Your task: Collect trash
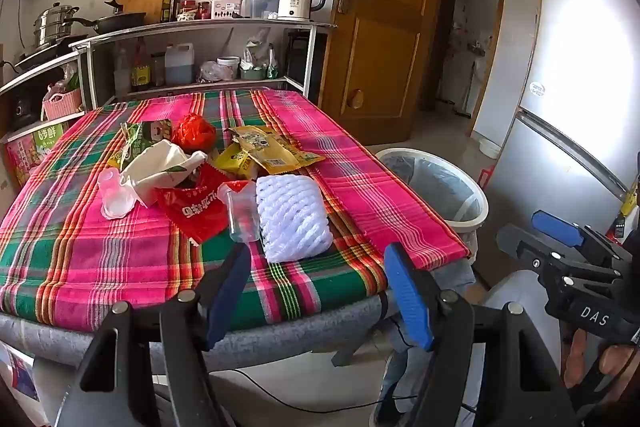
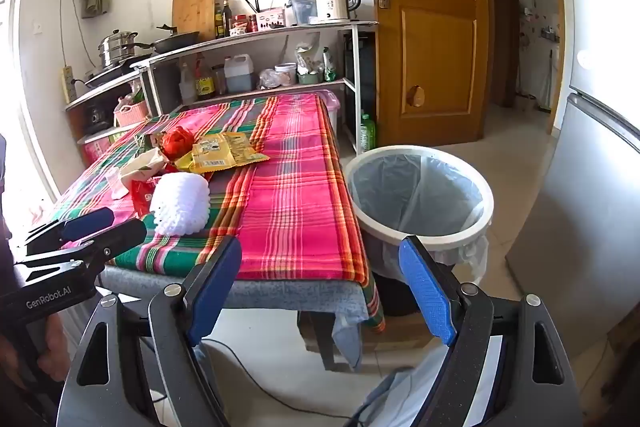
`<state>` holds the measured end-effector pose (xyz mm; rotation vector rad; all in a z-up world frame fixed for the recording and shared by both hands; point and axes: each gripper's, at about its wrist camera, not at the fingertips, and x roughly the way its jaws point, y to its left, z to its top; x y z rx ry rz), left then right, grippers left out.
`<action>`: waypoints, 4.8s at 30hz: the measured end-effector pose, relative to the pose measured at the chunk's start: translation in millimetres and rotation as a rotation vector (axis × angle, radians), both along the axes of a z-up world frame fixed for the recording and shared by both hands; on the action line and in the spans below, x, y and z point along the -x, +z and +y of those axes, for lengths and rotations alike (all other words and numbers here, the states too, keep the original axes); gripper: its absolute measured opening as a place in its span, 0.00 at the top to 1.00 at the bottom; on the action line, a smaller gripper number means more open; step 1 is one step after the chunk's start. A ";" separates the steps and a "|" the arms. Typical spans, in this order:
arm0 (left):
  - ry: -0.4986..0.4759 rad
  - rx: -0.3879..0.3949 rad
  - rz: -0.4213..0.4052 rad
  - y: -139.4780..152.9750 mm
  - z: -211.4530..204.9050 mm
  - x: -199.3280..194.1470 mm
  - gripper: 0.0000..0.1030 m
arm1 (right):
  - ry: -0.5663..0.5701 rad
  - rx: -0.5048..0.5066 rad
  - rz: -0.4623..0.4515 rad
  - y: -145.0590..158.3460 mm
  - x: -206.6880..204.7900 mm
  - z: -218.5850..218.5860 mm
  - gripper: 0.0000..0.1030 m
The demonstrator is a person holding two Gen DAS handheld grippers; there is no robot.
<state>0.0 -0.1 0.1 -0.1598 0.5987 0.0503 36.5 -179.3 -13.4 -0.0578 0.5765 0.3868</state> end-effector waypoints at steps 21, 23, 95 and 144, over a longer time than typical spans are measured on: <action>0.004 0.014 -0.021 5.0 3.7 6.7 0.31 | -0.001 0.009 -0.011 1.7 1.7 3.2 0.21; 0.002 0.014 -0.021 5.2 3.5 6.5 0.31 | -0.001 0.009 -0.011 2.3 1.5 2.6 0.21; 0.008 0.000 -0.027 9.2 3.0 9.4 0.31 | 0.010 0.016 -0.007 0.2 -0.2 3.4 0.21; 0.072 0.170 0.021 -22.7 98.7 -39.5 0.31 | 0.256 -0.009 0.178 -18.3 -74.7 119.7 0.84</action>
